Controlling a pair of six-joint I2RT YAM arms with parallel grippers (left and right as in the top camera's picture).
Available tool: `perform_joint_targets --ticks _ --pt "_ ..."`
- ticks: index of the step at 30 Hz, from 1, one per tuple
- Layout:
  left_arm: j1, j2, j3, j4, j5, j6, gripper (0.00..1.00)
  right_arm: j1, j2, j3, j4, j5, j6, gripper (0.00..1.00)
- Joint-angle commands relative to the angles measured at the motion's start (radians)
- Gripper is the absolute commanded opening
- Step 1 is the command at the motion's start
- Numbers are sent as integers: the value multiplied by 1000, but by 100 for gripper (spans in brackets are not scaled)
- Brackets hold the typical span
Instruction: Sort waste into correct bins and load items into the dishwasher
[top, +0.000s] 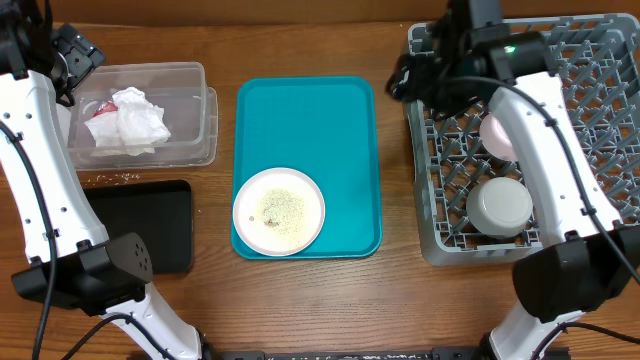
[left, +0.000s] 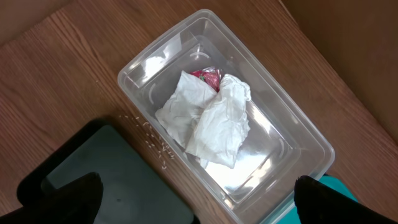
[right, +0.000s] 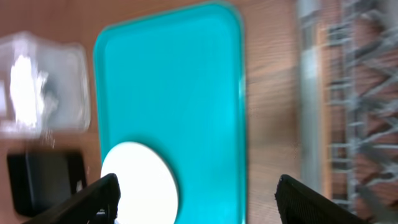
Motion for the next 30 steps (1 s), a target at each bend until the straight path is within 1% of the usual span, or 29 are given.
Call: perform_joint_targets --ticks 1,6,7,8,12,16,20,23,27,28,30 --pt "-7 7 -2 0 -2 12 100 82 -13 5 -18 -61 -82 82" --pt "-7 7 -2 0 -2 12 100 221 -13 5 14 -27 -140 84" --pt "-7 7 -2 0 -2 12 100 244 -13 5 29 -8 -140 96" --pt "-7 7 -2 0 -2 12 100 269 -12 5 47 14 -139 100" --pt "-7 7 -2 0 -2 12 100 332 -12 5 120 68 -140 100" --pt "-7 7 -2 0 -2 12 100 350 -12 6 160 116 -114 100" --pt "-7 7 -2 0 -2 12 100 300 -21 8 150 211 5 100" --pt "-7 7 -2 0 -2 12 100 235 -43 8 143 240 10 100" --pt "-7 7 -2 0 -2 12 100 110 -107 8 124 248 69 100" --pt "-7 7 -2 0 -2 12 100 52 -138 8 111 248 92 100" --pt "-7 7 -2 0 -2 12 100 -13 -169 8 103 247 112 100"
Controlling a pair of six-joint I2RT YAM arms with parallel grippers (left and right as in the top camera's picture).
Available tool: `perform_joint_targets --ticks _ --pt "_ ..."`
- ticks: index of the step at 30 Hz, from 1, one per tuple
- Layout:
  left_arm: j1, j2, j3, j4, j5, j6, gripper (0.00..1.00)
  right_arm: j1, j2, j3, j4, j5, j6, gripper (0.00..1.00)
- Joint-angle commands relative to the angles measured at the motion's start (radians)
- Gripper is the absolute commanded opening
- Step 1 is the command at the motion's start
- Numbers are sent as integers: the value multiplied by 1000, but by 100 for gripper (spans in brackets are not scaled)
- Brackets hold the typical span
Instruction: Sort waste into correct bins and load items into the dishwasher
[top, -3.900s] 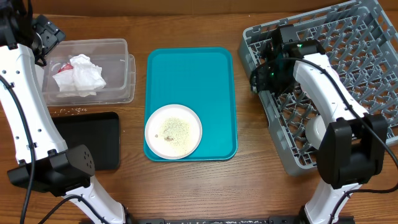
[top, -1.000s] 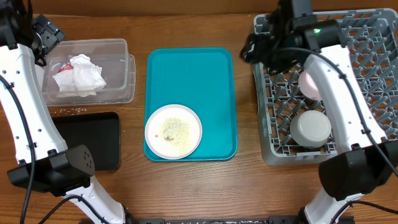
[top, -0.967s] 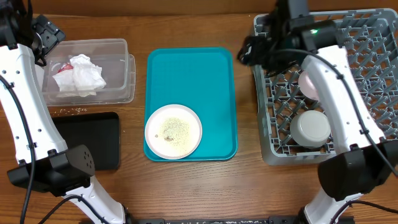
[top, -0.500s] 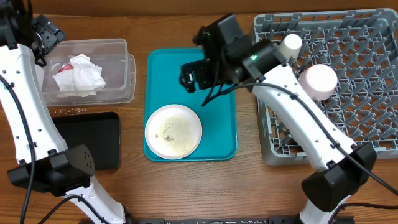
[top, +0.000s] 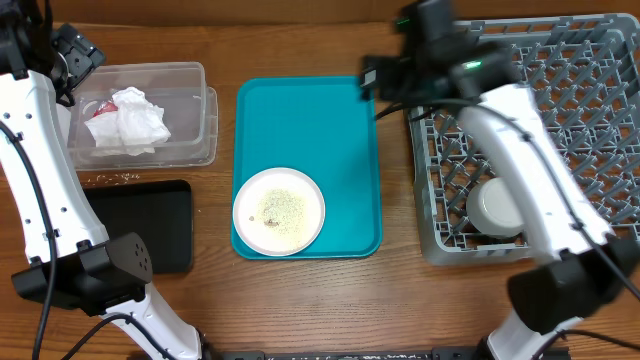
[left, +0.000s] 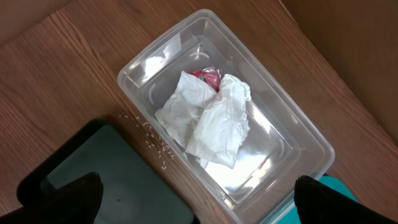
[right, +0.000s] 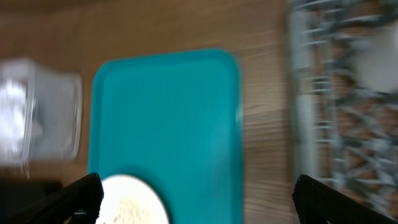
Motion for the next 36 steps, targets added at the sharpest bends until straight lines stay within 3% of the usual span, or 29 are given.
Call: perform_joint_targets --ticks 1,7,14,19,36 --pt "-7 7 -2 0 -3 12 100 -130 -135 9 -9 31 81 100" --pt "-7 7 -2 0 -3 12 100 -310 -174 9 -58 18 76 100" --pt "-7 7 -2 0 -3 12 100 -452 -173 8 -140 239 72 100" --pt "-7 7 -2 0 -3 12 100 -533 -173 8 -183 267 73 100" --pt "-7 7 -2 3 9 3 100 -575 -173 8 -184 266 73 100"
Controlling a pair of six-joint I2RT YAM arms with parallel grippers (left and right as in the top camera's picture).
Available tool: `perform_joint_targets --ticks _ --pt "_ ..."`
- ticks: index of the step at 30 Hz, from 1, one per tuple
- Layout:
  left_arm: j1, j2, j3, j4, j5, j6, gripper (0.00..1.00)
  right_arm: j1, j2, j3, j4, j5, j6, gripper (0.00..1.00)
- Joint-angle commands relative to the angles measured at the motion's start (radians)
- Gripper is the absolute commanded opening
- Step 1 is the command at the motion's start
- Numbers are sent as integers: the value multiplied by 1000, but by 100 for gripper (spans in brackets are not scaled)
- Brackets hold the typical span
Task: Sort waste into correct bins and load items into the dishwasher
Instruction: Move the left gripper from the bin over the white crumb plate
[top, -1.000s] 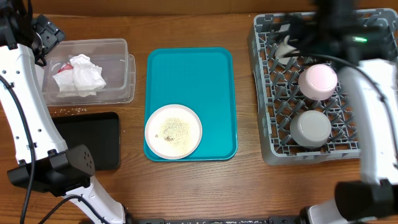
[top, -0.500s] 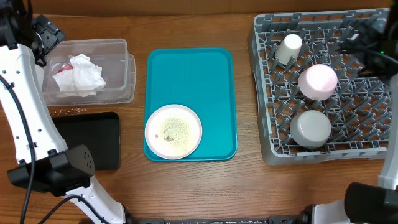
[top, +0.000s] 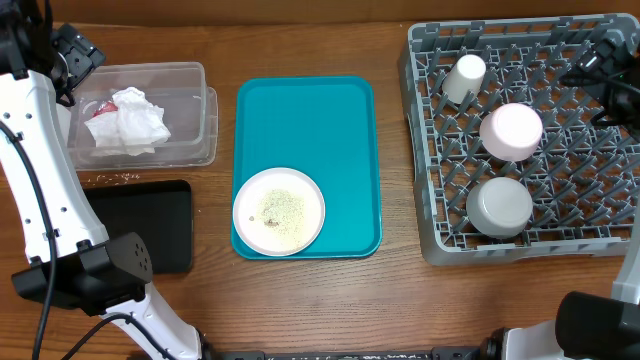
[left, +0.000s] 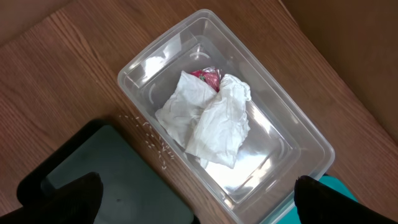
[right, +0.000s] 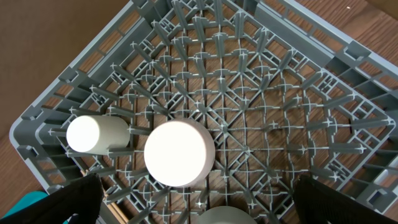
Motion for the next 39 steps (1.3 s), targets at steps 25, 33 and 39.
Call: perform_joint_targets --ticks 25,33,39 --pt "-335 7 -5 -231 437 -40 93 -2 -3 8 3 13 5 100" --pt "-583 7 -5 -176 292 -41 100 -2 -3 8 3 13 5 100" --pt "-710 38 -5 -147 262 -70 100 -2 -3 8 3 13 5 100"
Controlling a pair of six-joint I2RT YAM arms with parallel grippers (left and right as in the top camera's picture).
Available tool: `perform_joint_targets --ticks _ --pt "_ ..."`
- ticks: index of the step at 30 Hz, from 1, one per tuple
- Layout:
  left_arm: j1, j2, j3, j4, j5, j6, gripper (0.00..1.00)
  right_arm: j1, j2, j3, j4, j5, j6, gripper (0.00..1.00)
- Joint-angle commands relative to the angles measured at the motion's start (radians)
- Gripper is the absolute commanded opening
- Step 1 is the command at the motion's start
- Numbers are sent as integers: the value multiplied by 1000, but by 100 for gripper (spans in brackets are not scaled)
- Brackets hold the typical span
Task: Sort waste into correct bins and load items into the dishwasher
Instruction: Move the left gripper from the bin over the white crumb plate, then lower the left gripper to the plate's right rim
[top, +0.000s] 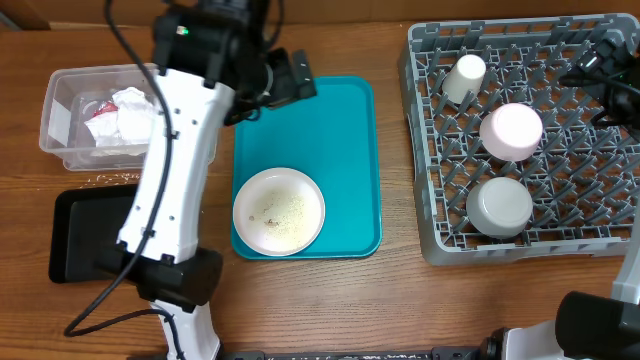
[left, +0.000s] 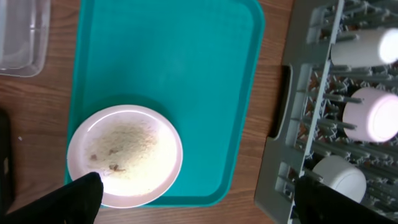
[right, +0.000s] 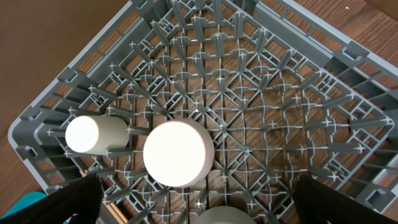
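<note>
A white plate (top: 279, 210) with crumbs lies at the near end of the teal tray (top: 340, 130); the left wrist view shows the plate (left: 124, 155) below. My left gripper (top: 288, 76) hangs open and empty over the tray's far left corner, above the plate (left: 199, 208). The grey dish rack (top: 590, 150) on the right holds a white tumbler (top: 465, 75), a pink cup (top: 511, 131) and a grey cup (top: 500, 205), all upside down. My right gripper (top: 600, 62) is open and empty high over the rack (right: 196, 205). A clear bin (top: 60, 110) holds crumpled tissue (top: 125, 112).
A black bin (top: 85, 235) lies near the table's front left, with a few crumbs on the wood just behind it. My left arm's white link crosses over the right ends of both bins. Bare wood separates the tray and the rack.
My left arm has moved from above the clear bin to above the teal tray, so its camera looks down on the plate. The right arm has not moved.
My right gripper was at the rack's left edge, looking at the tray, then beside the tray's far right corner, then at the far right high over the rack, where it stays. My left gripper stayed above the clear bin throughout and is now over the tray.
</note>
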Motion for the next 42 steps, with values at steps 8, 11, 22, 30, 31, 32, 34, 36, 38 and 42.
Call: perform_joint_targets --ticks 8,11,22,30,31,32,34,36,38,42 --pt "-170 184 -5 -59 -91 -92 75 -2 -3 8 5 10 5 100" --pt "-193 245 -5 -77 -88 -93 65 -2 -3 8 5 10 6 100" --pt "-197 395 -5 -87 -80 -92 51 -2 -3 8 5 10 6 100" --pt "-193 399 -5 -87 -87 56 89 -2 -3 8 5 10 6 100" --pt "-192 399 -5 -87 -74 83 95 -2 -3 8 5 10 6 100" --pt "-191 398 -5 -87 -55 115 100 -2 -3 8 5 10 6 100" --pt "-189 392 -8 -87 -26 158 100 -2 -3 8 5 10 6 100" --pt "-185 368 -35 -87 -20 159 100 -2 -3 8 5 10 6 100" --pt "-179 333 -78 -87 -40 150 100 -2 -3 8 5 10 5 100" --pt "-150 216 -216 -87 -126 76 100 -2 -3 8 5 10 6 100"
